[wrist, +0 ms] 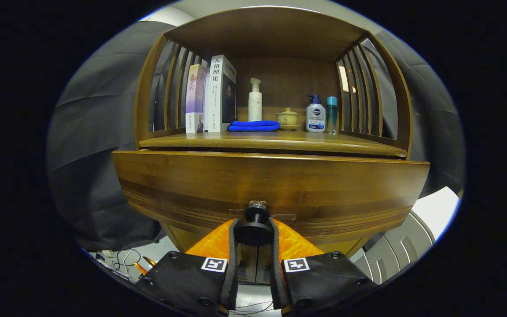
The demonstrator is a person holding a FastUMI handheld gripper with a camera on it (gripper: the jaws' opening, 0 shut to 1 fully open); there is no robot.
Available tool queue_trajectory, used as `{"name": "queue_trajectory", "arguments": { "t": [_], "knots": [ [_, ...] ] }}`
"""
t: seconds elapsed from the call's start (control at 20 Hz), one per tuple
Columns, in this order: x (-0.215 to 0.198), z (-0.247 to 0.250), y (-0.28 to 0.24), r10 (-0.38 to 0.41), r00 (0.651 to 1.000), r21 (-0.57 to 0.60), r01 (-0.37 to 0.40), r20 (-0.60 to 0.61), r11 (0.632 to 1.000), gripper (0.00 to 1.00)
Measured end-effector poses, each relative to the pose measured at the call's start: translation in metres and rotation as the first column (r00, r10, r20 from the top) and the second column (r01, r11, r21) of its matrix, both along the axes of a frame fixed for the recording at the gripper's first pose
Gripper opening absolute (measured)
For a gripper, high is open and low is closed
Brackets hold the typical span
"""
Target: Pull open the drawer, take out the items inside it, and place them on the countertop above the cabinet.
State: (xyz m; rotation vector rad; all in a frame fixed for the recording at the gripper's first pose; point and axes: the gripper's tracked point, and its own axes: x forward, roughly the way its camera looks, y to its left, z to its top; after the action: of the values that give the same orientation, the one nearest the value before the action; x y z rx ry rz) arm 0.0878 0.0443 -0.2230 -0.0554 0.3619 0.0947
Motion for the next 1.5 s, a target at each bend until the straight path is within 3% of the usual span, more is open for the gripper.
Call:
{"name": "queue_trajectory", "arguments": {
  "t": [1.5],
  "knots": [
    [-0.116,-0.005,0.008,0.093,0.996,-0.030,-0.092,0.014,0.995,0.33]
  ]
}}
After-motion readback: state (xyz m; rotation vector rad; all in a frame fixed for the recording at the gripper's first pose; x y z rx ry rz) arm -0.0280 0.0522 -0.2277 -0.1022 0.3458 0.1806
